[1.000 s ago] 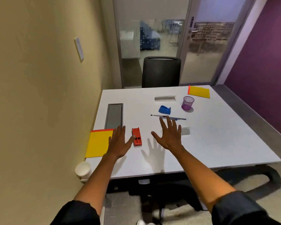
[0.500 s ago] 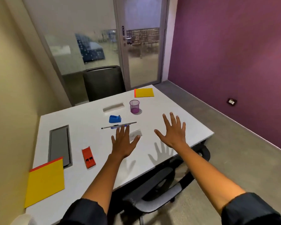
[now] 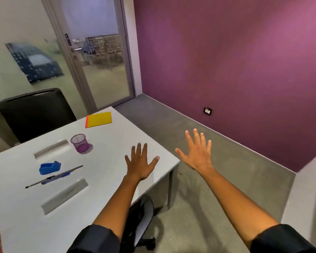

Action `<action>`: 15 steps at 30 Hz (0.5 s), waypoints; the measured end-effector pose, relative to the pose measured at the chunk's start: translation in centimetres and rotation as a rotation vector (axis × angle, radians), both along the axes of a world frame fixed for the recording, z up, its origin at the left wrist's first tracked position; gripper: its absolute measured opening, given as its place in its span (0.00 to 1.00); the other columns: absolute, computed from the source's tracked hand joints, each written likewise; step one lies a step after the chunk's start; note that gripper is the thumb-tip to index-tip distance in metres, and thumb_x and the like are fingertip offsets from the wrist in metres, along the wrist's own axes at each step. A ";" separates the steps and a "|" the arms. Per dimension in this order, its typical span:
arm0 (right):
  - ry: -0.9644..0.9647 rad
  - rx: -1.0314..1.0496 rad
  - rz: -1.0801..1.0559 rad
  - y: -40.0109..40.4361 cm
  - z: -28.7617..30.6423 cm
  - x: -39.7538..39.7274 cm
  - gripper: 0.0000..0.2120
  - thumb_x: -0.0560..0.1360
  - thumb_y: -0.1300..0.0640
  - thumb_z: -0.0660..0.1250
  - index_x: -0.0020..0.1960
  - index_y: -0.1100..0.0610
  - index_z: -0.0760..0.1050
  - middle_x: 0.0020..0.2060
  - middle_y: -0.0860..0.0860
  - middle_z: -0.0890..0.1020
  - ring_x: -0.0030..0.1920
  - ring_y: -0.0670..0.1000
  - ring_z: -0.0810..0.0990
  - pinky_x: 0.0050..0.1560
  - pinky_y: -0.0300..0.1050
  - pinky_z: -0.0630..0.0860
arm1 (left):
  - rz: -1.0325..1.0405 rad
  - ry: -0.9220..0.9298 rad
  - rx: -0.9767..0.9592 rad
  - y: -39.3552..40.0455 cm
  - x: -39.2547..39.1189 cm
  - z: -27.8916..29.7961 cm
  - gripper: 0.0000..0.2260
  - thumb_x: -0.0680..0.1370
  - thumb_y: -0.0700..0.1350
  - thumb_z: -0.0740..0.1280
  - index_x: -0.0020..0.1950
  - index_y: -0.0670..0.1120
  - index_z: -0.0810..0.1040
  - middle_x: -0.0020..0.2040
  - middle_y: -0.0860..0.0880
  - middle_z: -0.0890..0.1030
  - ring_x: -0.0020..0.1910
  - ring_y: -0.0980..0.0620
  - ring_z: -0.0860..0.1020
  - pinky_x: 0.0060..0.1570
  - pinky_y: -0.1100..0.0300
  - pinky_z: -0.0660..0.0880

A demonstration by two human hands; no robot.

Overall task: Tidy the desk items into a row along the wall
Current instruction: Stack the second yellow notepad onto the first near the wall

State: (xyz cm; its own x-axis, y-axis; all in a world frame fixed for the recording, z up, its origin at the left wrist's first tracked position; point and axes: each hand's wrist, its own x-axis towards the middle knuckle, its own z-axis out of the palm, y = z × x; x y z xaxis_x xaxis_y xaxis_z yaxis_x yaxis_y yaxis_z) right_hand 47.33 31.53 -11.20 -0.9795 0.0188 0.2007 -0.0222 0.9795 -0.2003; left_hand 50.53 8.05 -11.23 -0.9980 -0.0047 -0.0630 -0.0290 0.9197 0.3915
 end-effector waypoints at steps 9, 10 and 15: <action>0.005 -0.026 -0.179 14.8 -1.2 -4.8 0.41 0.70 0.26 0.48 0.77 0.43 0.43 0.78 0.52 0.46 0.77 0.58 0.47 0.73 0.67 0.49 | -0.249 0.034 -0.055 15.8 -10.1 -0.6 0.37 0.75 0.70 0.50 0.78 0.53 0.44 0.79 0.47 0.43 0.78 0.44 0.40 0.72 0.34 0.43; 0.000 -0.023 -0.194 15.9 -1.5 -5.1 0.41 0.71 0.26 0.48 0.77 0.43 0.43 0.78 0.52 0.45 0.77 0.58 0.47 0.73 0.67 0.49 | -0.268 0.039 -0.064 17.2 -11.0 -0.7 0.37 0.75 0.70 0.49 0.78 0.53 0.44 0.79 0.47 0.43 0.78 0.44 0.40 0.72 0.34 0.43; -0.021 -0.026 -0.286 22.5 -3.0 -8.2 0.41 0.71 0.25 0.47 0.77 0.44 0.42 0.78 0.52 0.45 0.77 0.58 0.46 0.73 0.67 0.48 | -0.353 0.026 -0.073 24.5 -16.4 -1.8 0.37 0.75 0.70 0.50 0.78 0.53 0.45 0.79 0.47 0.44 0.78 0.44 0.42 0.72 0.34 0.44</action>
